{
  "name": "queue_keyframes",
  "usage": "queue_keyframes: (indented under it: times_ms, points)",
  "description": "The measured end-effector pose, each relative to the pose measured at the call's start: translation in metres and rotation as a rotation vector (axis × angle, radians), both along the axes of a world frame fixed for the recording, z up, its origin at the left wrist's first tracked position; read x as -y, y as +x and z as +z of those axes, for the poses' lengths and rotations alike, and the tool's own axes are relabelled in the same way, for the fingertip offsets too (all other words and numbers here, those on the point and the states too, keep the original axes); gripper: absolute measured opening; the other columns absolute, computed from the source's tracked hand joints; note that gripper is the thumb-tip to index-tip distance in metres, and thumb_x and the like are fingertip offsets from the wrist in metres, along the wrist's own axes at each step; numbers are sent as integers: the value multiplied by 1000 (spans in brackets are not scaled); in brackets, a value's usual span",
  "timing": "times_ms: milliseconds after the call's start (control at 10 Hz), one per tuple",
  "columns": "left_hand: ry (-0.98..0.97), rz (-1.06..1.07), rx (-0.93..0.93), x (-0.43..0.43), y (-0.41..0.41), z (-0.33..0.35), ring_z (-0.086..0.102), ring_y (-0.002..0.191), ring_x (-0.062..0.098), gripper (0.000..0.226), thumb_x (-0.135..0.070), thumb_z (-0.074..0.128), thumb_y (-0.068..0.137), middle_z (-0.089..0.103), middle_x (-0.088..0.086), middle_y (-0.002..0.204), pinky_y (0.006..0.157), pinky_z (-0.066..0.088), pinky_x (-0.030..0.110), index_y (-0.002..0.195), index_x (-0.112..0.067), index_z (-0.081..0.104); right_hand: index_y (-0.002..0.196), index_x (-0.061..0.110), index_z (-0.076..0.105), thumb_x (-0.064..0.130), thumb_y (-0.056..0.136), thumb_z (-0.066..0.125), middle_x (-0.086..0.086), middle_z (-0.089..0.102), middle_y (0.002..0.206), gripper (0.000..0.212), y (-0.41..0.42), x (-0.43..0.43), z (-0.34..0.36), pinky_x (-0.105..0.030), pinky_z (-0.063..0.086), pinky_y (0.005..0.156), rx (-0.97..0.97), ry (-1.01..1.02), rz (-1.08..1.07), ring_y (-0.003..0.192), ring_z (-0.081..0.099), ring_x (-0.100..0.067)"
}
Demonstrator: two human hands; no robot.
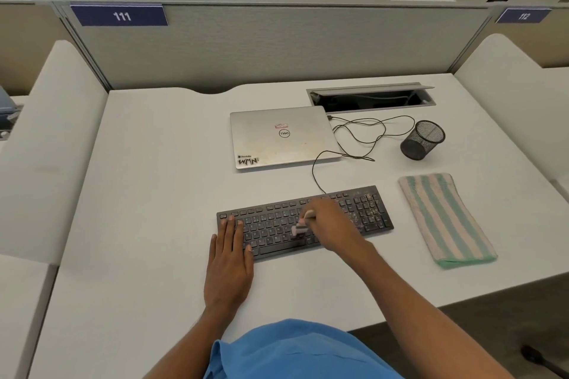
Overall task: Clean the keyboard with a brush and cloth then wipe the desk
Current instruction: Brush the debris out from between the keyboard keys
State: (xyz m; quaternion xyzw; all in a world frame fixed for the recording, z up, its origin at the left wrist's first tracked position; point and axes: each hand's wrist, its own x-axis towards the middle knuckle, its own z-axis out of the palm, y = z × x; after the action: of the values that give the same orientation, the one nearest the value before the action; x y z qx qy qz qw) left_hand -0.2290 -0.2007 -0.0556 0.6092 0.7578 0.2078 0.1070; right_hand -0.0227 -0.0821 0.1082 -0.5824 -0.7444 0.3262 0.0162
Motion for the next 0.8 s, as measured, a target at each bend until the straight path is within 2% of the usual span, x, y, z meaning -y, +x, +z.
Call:
queue_keyframes:
  times_ms: [100, 200, 300, 400, 500, 600, 700, 800]
  points:
    - [2, 1, -7, 0, 0, -1, 4, 164, 15, 63, -31, 29, 107, 18, 2, 176, 132, 16, 48, 167, -13, 26, 92, 6, 73, 5, 99, 55, 1, 64, 80, 19, 25, -7, 3, -6, 30, 41, 19, -43, -149, 57, 51, 7]
    - [2, 1, -10, 0, 0, -1, 5, 164, 15, 62, -31, 30, 107, 19, 2, 176, 132, 17, 48, 166, -12, 27, 90, 7, 71, 3, 99, 53, 2, 63, 77, 20, 42, -13, 2, -6, 32, 42, 12, -35, -231, 52, 55, 6]
    - [1, -2, -15, 0, 0, -2, 4, 164, 15, 62, -31, 30, 108, 17, 2, 176, 132, 17, 48, 167, -12, 26, 100, 5, 65, 2, 100, 49, 5, 58, 78, 17, 51, -14, 6, -3, 41, 47, -55, -29, -293, 59, 61, 8]
    - [-1, 0, -14, 0, 0, -2, 3, 164, 14, 62, -31, 29, 108, 16, 1, 177, 132, 17, 48, 167, -12, 26, 100, -6, 66, -1, 100, 50, -1, 61, 80, 17, 40, -14, 6, -1, 38, 46, -22, -23, -227, 54, 59, 10]
    - [-3, 2, -11, 0, 0, -1, 3, 164, 14, 62, -31, 29, 107, 17, 1, 176, 132, 16, 47, 167, -13, 26, 101, -12, 68, -1, 100, 52, -15, 69, 94, 19, 29, -8, 8, -2, 36, 43, -2, -22, -104, 50, 57, 7]
    - [0, 0, -12, 0, 0, -1, 4, 164, 15, 63, -31, 29, 107, 17, 2, 176, 133, 15, 46, 167, -13, 26, 111, -9, 66, 0, 101, 50, -13, 63, 96, 20, 33, -10, 8, -1, 37, 45, -2, 57, -117, 49, 55, 15]
    - [-3, 3, -17, 0, 0, -3, 5, 164, 16, 63, -32, 27, 107, 18, 3, 176, 133, 14, 46, 167, -12, 25, 121, -11, 61, 3, 103, 47, -23, 62, 101, 27, 49, -16, 5, -2, 38, 45, -129, -29, -300, 48, 55, 16]
    - [-2, 1, -23, 0, 0, -3, 5, 164, 17, 63, -32, 26, 107, 18, 3, 176, 132, 15, 47, 167, -12, 25, 112, -11, 64, 3, 102, 49, -18, 63, 93, 23, 50, -14, 4, -2, 39, 46, -176, -44, -349, 49, 57, 13]
